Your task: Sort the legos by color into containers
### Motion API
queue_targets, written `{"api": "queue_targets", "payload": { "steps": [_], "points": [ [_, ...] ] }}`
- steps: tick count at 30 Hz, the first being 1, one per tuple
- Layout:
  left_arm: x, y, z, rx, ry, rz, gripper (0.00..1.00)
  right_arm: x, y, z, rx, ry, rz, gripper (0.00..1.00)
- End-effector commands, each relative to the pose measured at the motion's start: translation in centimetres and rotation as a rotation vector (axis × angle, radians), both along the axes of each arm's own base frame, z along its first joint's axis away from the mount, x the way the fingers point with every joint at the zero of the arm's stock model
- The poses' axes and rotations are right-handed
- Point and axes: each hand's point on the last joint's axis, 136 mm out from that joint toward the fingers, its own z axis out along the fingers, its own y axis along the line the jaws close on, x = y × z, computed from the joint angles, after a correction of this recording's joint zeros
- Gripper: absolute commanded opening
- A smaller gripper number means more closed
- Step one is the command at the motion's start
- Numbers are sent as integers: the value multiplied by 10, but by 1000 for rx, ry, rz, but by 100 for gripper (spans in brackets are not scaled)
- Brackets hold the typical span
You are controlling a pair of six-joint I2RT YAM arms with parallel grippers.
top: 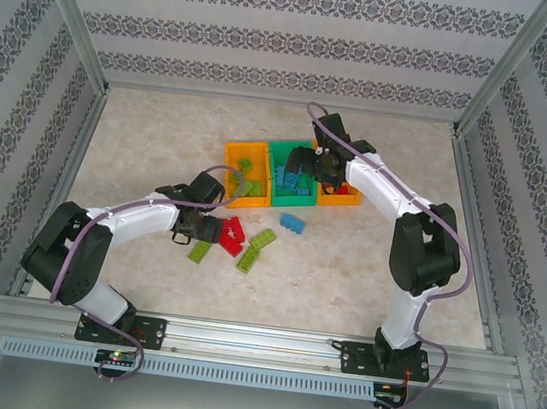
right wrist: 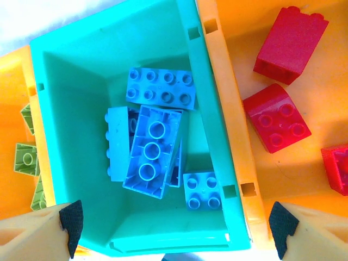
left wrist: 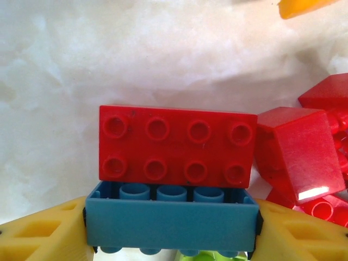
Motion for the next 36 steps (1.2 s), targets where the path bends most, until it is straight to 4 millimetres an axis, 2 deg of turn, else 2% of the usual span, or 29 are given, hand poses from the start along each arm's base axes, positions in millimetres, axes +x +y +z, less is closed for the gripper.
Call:
{"api": "queue_targets", "payload": {
  "steps": [1,4,8,13,16,18,20,23,28,36],
  "points": [
    [1,3,23,6,-47,25,63,-5,-9,11,-15,-33,-4,91],
    [5,1,43,-13,-82,25,62,-11,-12,10,-21,-42,-2,91],
    [14,-12,72,-82,-131,16,61,-23,-17,8,-31,-57,17,91],
    [45,-51,117,-250,-219,-34,60,-50,-10,-6,-46,-82,163,90],
    [71,-76,142,-328,-265,-70,60,-70,-10,-19,-65,-87,240,90],
    [89,-95,151,-377,-269,-95,60,-83,-10,-26,-64,-97,296,91],
    [106,-112,158,-420,-271,-117,59,-97,-6,-31,-54,-116,374,87],
    [132,-134,160,-462,-261,-133,59,-114,-6,-41,-64,-130,460,84],
    [169,-166,145,-513,-197,-141,58,-131,-6,-55,-73,-116,535,79],
    [204,-191,123,-561,-141,-97,60,-132,-2,-56,-48,-150,539,76]
  ]
}}
